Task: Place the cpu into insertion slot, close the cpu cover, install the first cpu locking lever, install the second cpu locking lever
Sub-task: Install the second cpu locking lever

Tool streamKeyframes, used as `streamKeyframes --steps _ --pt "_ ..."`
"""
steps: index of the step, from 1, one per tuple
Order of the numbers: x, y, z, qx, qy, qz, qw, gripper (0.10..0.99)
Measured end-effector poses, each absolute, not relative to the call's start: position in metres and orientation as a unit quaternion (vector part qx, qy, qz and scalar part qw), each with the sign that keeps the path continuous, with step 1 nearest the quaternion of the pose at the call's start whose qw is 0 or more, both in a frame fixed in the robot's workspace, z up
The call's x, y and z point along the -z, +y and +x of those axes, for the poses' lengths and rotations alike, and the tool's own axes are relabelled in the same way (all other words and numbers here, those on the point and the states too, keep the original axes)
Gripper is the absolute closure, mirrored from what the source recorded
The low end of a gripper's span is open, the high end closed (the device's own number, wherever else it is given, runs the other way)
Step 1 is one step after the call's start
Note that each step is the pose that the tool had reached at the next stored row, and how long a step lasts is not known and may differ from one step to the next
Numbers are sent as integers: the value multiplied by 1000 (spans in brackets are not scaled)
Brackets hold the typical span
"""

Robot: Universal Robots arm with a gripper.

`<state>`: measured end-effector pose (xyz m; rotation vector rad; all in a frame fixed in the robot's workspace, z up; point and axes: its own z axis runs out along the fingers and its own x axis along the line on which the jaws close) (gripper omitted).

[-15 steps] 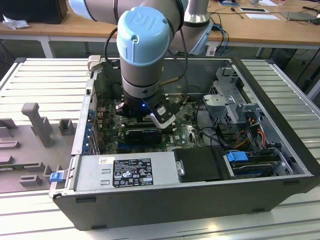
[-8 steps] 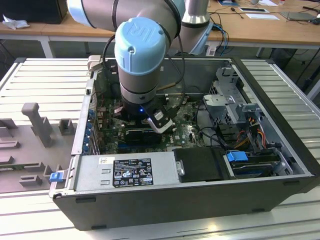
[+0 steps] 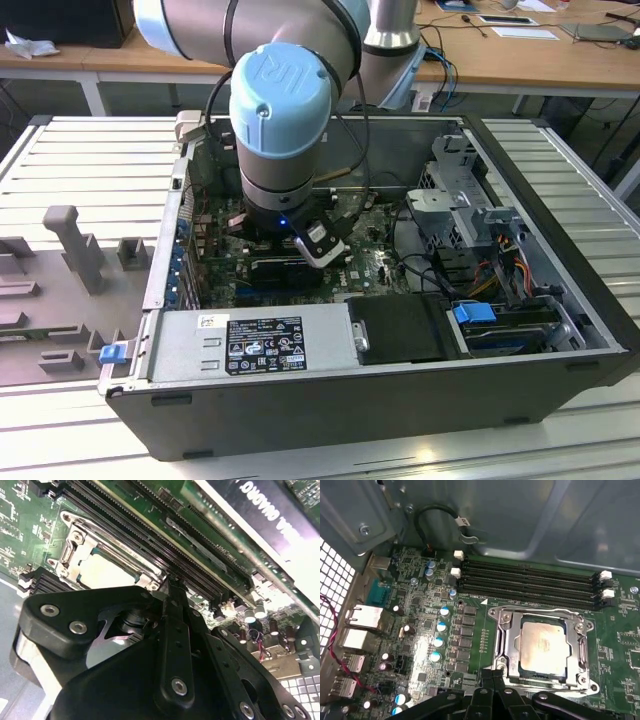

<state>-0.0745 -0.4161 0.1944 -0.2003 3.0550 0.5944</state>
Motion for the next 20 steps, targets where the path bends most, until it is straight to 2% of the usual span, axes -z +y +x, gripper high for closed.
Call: streamKeyframes --steps 15,20 --pt "-188 -416 -79 -201 978 -64 12 980" --pt "-196 -416 -79 -201 978 -64 12 980"
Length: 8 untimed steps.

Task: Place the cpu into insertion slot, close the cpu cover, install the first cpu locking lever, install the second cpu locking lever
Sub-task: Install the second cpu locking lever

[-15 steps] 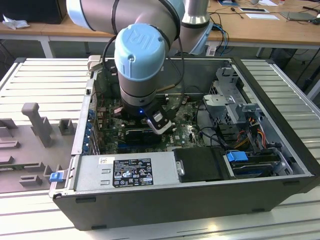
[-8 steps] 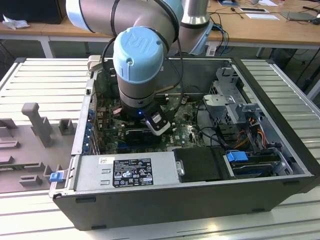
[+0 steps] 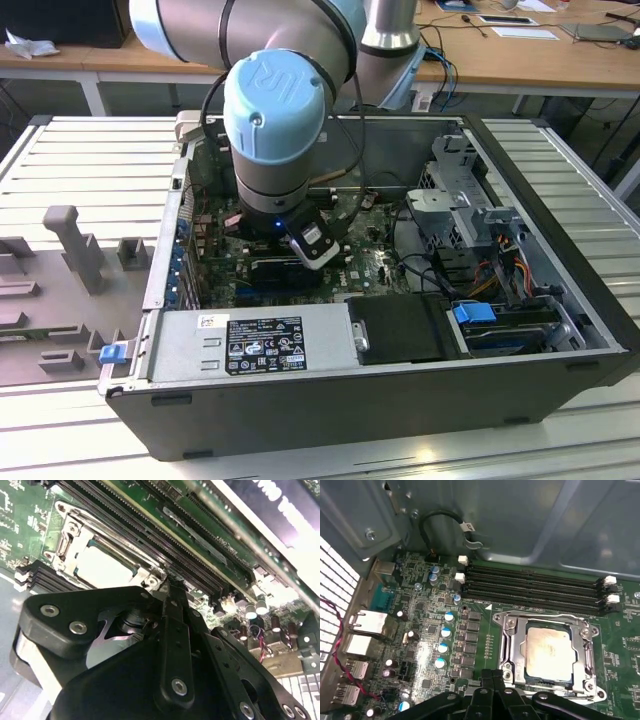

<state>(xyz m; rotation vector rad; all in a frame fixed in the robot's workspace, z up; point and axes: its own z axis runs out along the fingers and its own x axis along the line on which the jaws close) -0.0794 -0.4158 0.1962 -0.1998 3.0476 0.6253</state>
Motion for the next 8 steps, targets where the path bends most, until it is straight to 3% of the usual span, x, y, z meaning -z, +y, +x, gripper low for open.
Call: streamKeyframes --steps 8 --pt "-215 -416 -79 -201 978 -64 11 980"
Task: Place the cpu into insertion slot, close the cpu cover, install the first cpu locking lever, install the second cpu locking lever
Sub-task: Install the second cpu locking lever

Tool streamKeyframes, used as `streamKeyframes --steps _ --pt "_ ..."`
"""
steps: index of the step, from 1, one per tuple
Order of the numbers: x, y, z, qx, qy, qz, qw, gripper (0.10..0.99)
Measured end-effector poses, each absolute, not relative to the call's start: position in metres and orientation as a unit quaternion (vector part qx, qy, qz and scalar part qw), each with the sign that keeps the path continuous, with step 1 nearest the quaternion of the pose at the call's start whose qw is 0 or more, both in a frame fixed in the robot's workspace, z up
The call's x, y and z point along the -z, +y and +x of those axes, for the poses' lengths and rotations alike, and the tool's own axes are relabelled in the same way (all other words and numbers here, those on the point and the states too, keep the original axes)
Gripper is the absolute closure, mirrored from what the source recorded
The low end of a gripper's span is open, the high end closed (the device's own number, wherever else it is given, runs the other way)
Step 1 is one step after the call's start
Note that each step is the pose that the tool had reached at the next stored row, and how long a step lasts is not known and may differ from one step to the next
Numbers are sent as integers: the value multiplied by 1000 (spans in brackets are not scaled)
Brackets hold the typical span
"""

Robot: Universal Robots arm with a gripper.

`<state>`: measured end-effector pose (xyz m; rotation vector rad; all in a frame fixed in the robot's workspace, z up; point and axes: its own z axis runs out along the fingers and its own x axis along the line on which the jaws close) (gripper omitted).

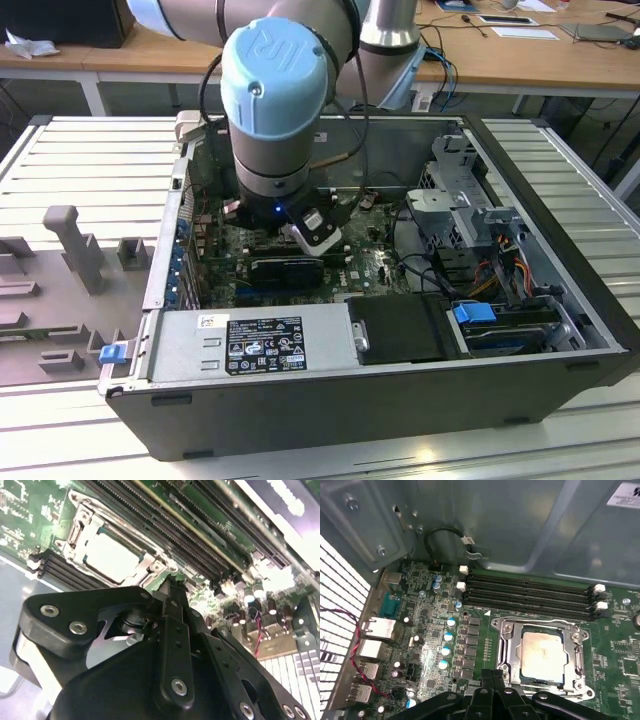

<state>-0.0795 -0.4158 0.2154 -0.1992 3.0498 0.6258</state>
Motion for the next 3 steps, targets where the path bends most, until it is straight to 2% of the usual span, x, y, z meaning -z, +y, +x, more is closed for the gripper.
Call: streamKeyframes --steps 3 --pt "-220 -416 -79 -201 978 -64 11 980"
